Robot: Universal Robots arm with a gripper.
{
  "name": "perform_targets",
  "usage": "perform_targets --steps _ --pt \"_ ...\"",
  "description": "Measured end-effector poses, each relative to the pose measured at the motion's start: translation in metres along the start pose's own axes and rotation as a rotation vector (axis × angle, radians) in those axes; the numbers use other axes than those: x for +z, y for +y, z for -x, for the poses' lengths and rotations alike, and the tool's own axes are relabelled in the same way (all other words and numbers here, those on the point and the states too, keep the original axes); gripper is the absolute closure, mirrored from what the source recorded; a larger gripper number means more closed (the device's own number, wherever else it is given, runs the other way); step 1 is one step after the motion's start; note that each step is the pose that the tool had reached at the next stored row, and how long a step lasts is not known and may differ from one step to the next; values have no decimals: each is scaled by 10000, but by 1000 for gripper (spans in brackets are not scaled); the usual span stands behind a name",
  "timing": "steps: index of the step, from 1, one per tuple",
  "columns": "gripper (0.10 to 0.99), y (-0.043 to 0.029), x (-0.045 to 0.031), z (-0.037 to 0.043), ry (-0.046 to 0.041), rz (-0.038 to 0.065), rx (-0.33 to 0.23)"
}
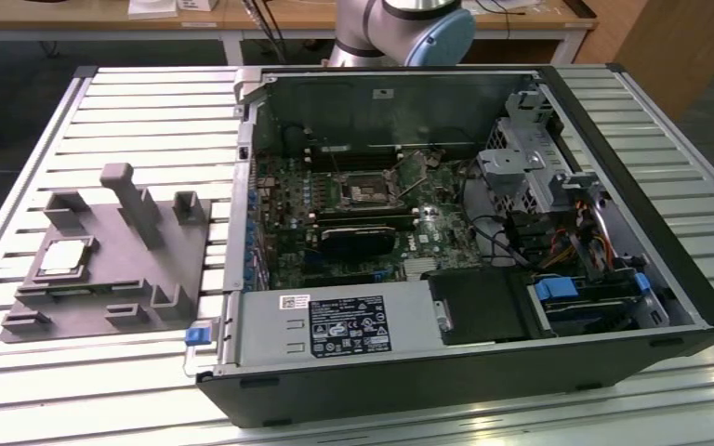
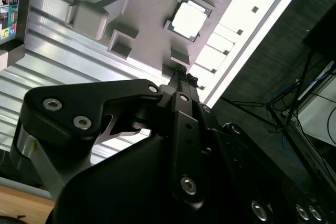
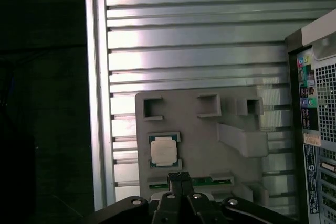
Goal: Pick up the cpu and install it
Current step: 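Pick up the cpu and move it towards the insertion slot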
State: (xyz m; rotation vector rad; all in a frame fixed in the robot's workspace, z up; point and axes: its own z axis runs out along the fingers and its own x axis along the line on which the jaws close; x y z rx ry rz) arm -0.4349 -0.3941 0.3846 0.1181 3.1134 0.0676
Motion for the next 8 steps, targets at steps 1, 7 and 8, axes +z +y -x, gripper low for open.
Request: perform_targets --steps 1,7,8 --pt "980 0 0 0 0 0 0" --pt "980 -1 9 0 -1 0 0" --pt "980 -1 12 1 0 0 0"
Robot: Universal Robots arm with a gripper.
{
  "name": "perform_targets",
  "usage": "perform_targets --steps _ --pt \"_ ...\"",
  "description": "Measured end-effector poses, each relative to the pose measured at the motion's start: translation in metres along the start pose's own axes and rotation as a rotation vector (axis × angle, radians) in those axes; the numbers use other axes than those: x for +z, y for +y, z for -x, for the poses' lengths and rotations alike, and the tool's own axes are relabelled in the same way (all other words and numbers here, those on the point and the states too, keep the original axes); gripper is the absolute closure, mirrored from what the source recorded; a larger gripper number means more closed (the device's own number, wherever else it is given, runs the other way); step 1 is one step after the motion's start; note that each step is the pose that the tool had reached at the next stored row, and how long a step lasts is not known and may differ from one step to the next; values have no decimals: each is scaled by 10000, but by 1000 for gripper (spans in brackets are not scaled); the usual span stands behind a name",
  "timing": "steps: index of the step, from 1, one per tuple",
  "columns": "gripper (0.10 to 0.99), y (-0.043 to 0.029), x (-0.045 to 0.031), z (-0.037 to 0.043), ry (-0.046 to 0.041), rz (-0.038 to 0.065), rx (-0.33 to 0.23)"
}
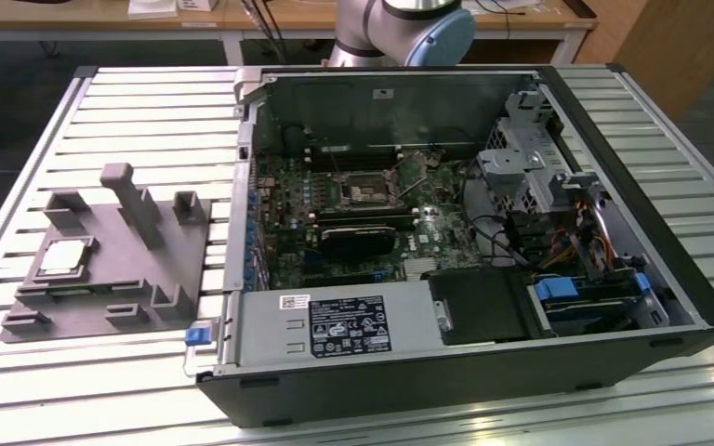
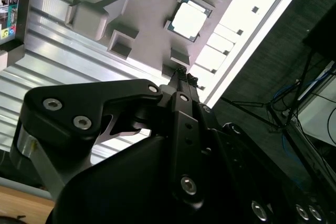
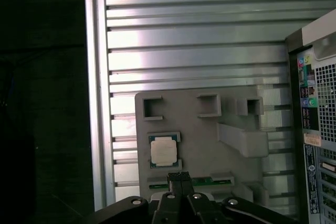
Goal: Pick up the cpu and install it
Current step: 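Pick up the cpu and move it towards the insertion slot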
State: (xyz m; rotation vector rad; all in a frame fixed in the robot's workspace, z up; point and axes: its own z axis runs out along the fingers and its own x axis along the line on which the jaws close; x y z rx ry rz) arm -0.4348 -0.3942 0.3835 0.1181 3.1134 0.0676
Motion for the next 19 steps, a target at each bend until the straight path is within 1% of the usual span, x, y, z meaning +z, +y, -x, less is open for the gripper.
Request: perform_targets --steps 15,16,17,19 --pt "980 -10 56 0 0 0 0" --pt "918 -12 67 0 0 0 0" --pt "918 -12 74 -1 1 0 0" --pt "792 -14 91 0 6 0 -15"
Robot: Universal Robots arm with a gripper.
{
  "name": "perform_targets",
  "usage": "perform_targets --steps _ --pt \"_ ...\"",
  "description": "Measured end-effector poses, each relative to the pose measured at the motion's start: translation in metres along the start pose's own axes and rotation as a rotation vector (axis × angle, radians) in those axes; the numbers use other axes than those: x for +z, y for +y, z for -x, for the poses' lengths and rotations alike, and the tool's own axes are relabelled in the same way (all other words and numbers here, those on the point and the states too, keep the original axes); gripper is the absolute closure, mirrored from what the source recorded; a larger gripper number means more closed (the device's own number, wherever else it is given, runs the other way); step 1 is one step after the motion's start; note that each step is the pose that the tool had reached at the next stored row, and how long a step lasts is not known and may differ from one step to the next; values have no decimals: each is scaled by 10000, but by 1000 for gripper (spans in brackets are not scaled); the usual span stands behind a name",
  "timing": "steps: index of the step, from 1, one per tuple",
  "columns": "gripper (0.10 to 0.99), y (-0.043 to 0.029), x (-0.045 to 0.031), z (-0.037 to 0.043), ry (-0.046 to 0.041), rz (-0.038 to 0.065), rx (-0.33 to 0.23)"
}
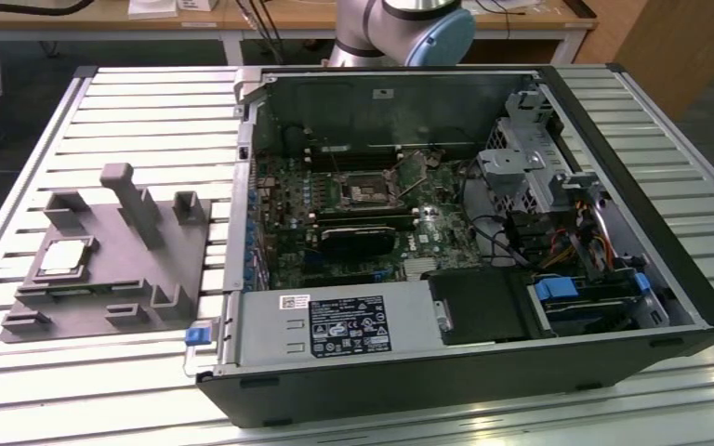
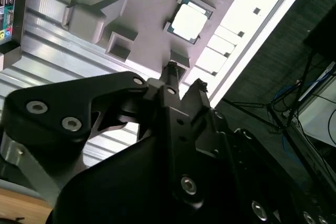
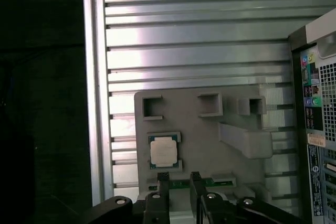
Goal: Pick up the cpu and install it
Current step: 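Pick up the cpu and move it towards the insertion slot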
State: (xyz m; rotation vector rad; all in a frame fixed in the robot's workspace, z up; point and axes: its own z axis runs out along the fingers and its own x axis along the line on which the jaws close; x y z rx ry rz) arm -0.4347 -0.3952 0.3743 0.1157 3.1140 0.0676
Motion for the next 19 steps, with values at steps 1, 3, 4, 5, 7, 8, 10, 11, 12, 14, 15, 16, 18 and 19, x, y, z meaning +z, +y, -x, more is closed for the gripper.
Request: perform_targets --steps 1,3,4,5,7,8,10,11,12,14,15,16,18,19 --pt "792 -2 9 0 4 1 -23" --pt "678 -5 25 0 18 1 -93" --pt "678 -7 34 0 24 2 -131" --pt "620 -9 42 0 30 2 -165" --pt "561 -14 61 0 39 3 -217" --pt "502 -17 71 -1 42 3 -232" --pt "443 -20 96 -2 45 3 -245" --pt "384 -22 109 -2 48 2 -248" --pt "329 -24 122 -2 49 3 -251" --pt "271 -26 147 -2 51 3 -256" --pt "212 -28 159 -2 51 3 -258" --pt "212 -29 169 -2 51 3 -260" --pt "153 -32 189 -3 52 3 -265" --pt "102 -33 200 -3 52 3 -267"
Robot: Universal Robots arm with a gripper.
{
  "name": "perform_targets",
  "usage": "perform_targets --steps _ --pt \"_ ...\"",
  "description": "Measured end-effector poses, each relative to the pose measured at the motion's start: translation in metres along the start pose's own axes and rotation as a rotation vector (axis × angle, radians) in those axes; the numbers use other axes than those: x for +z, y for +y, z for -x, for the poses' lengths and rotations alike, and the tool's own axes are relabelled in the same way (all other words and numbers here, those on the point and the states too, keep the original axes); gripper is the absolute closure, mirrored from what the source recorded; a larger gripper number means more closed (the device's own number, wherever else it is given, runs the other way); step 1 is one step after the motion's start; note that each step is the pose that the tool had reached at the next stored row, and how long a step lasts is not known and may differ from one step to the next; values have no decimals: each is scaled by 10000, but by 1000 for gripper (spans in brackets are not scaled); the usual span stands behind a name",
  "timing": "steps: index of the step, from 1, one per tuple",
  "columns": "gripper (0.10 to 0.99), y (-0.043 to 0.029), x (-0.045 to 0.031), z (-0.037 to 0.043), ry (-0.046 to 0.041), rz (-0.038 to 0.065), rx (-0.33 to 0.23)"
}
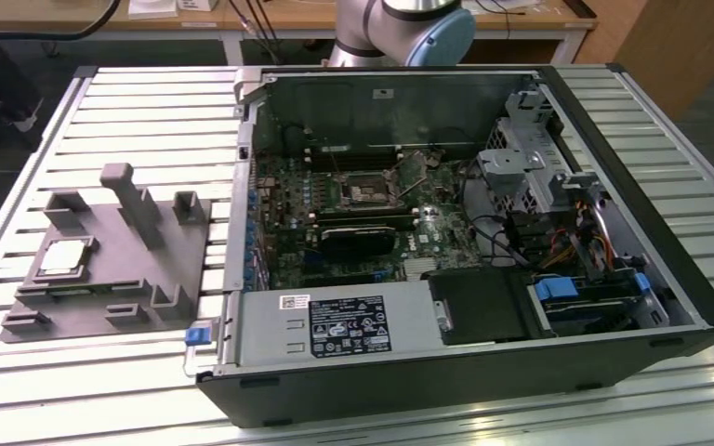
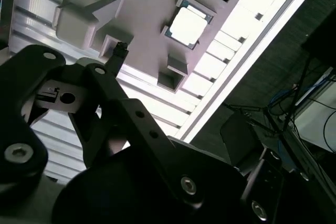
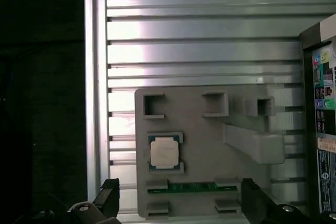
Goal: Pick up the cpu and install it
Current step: 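Pick up the cpu and move it towards the insertion slot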
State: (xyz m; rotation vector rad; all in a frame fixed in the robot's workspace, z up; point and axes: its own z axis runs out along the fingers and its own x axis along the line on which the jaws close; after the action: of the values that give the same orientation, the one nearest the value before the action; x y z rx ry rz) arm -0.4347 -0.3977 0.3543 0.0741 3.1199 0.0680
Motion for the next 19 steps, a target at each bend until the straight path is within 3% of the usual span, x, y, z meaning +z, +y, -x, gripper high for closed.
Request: perform_targets --steps 19 --pt "102 -19 147 -2 2 0 -27"
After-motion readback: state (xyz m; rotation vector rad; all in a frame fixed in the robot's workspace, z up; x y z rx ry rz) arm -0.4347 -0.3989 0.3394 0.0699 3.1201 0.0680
